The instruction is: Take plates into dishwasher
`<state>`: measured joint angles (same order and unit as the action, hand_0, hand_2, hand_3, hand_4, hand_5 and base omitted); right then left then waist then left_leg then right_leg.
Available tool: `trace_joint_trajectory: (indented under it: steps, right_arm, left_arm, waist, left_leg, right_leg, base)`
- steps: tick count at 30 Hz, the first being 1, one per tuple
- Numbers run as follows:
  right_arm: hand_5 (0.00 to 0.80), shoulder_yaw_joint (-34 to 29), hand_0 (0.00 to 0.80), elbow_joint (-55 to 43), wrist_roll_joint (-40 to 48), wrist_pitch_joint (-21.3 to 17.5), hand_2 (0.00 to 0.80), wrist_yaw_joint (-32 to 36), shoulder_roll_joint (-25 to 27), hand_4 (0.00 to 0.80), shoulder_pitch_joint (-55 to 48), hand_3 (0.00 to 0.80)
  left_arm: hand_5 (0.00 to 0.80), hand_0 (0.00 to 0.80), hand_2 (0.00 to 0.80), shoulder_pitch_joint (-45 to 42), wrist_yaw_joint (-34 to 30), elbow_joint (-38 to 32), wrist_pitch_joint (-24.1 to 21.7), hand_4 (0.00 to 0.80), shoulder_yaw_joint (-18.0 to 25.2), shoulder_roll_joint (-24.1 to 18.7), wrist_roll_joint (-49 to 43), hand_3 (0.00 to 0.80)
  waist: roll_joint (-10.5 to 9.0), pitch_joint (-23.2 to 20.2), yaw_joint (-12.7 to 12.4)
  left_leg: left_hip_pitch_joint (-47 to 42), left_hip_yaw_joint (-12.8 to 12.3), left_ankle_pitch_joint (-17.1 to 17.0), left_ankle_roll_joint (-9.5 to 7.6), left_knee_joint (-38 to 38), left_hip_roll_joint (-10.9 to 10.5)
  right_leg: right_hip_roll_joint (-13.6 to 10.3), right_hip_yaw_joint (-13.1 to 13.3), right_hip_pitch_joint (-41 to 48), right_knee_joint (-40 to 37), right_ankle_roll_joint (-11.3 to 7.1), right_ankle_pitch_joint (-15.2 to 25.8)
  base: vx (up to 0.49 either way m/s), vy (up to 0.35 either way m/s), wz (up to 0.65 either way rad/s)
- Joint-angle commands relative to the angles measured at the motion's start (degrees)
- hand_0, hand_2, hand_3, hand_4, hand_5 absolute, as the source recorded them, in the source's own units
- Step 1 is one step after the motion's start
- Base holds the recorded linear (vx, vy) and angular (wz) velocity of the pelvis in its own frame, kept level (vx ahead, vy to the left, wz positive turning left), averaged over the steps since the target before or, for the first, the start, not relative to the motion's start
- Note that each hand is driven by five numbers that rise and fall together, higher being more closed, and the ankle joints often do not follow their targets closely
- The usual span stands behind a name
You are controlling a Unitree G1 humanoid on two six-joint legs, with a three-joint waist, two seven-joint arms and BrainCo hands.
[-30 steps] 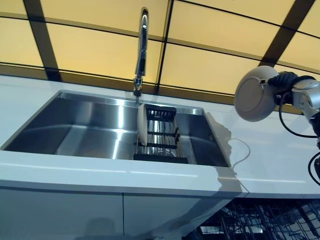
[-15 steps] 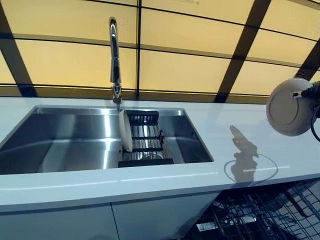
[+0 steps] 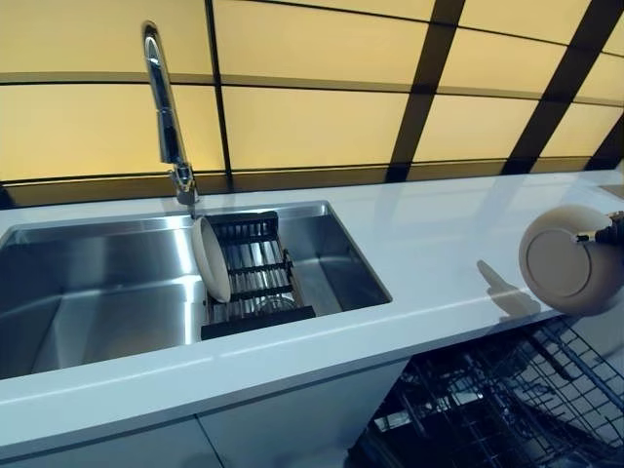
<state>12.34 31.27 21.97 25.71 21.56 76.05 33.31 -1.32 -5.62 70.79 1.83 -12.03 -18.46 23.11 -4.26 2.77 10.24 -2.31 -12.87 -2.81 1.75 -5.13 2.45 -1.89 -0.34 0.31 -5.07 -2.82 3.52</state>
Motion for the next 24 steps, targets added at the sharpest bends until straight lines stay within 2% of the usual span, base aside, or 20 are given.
trace_joint_trajectory:
  steps: [1,10,18,24]
  right_arm:
    - [0.8,-4.1,0.8,-1.2,-2.2,-3.4,0.8,0.1,2.1,0.8,0.5,0.8]
    - [0.8,-16.3,0.8,-8.7,-3.8,-3.1,0.8,5.1,-1.5,0.8,-17.8,0.8]
    - [0.8,-21.4,0.8,-14.0,-4.2,-4.8,0.8,4.9,-4.9,0.8,-27.1,0.8]
    - [0.8,-21.9,0.8,-18.9,-5.2,-3.4,0.8,5.1,-8.5,0.8,-30.6,0.8]
  left_arm:
    - [0.0,0.0,0.0,1.9,-0.8,1.1,-1.0,0.0,2.4,-1.9,-3.2,0.0]
    - [0.0,0.0,0.0,1.8,-1.6,0.8,-1.4,0.0,4.1,-1.9,-5.9,0.0]
    - [0.0,0.0,0.0,1.3,-1.1,1.3,-1.4,0.0,4.8,-1.6,-5.7,0.0]
    - [0.0,0.0,0.0,1.5,-1.2,0.9,-1.4,0.0,4.6,-1.5,-6.1,0.0]
  waist:
    - [-3.45,0.0,-0.1]
    - [-3.55,0.3,2.9]
    - [-3.35,-0.1,4.5]
    - [-2.66,0.1,4.6]
  left_leg:
    - [-3.0,0.6,3.2,2.11,0.1,2.8]
    - [-3.4,-1.8,3.3,2.06,0.1,3.7]
    - [-3.7,-3.6,3.4,2.16,0.1,4.2]
    - [-3.5,-3.9,3.3,2.37,0.1,4.5]
  right_leg:
    - [-2.8,2.1,-0.3,1.1,-6.17,2.9]
    - [-2.1,3.7,-1.2,1.3,-6.44,3.4]
    - [-1.3,4.9,-1.6,1.2,-6.63,3.6]
    - [-1.3,4.9,-1.8,0.9,-6.73,3.7]
  base:
    - [-0.014,-0.027,-0.15]
    - [-0.008,-0.023,-0.11]
    - [0.001,-0.017,-0.14]
    - [-0.019,-0.025,-0.06]
